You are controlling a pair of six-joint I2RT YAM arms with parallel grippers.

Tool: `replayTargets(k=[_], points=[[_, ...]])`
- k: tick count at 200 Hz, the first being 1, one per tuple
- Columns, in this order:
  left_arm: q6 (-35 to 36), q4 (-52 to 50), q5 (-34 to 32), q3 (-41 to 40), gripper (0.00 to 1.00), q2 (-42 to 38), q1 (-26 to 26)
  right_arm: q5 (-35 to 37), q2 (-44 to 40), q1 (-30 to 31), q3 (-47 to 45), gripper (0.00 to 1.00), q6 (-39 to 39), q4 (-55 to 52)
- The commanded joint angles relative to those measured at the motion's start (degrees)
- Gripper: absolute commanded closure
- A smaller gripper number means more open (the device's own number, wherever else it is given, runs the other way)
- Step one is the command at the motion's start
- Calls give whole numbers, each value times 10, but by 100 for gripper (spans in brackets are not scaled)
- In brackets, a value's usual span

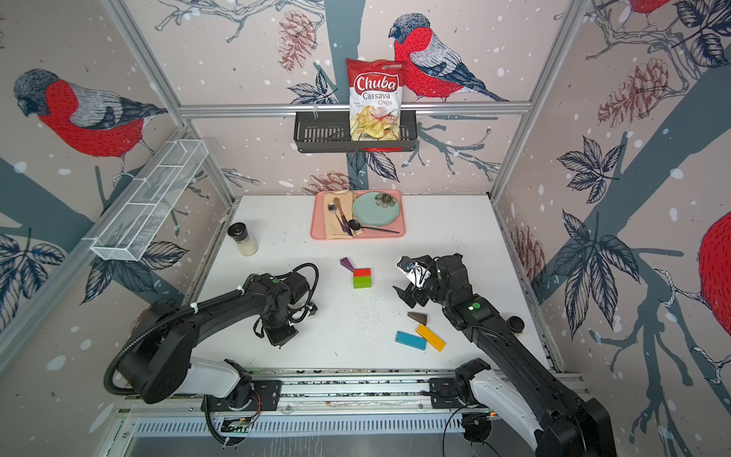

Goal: Assemble a small pinwheel with building blocks
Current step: Pick up the building block from the center of the board, then assemble the building block at the center of the board.

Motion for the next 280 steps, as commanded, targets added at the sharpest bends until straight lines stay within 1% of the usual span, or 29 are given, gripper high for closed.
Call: replayTargets(k=[1, 26, 49, 82, 105, 129, 133, 158, 195, 231, 280], points=[[-7, -11, -12, 13, 74, 3, -1, -10, 1, -4, 0, 3, -5, -3], [-4, -4, -10, 27, 76, 15, -1, -20, -1, -21, 1, 3, -5, 4], [-1, 12, -3, 45, 79, 29, -1, -24, 0, -49, 9, 3, -12, 3], [16, 48, -7, 72, 80, 44, 0, -30, 10, -76, 29, 3, -30, -12], [43, 85, -14, 91, 81, 63, -1, -36, 18, -77, 38, 3, -31, -16], [72, 117, -16, 131, 82, 108, -1, -40, 31, -77, 48, 3, -30, -15], [78, 122, -15, 152, 82, 116, -1, -40, 33, -76, 50, 3, -30, -13], [105, 148, -6, 209, 82, 172, -1, -35, 44, -75, 60, 4, -40, -16], [134, 144, 15, 288, 82, 237, 0, -33, 44, -77, 65, 4, -43, -23], [153, 136, 27, 325, 83, 267, -6, -32, 36, -78, 59, 4, -39, -27], [152, 130, 42, 350, 83, 290, -16, -32, 28, -78, 50, 4, -39, -30]])
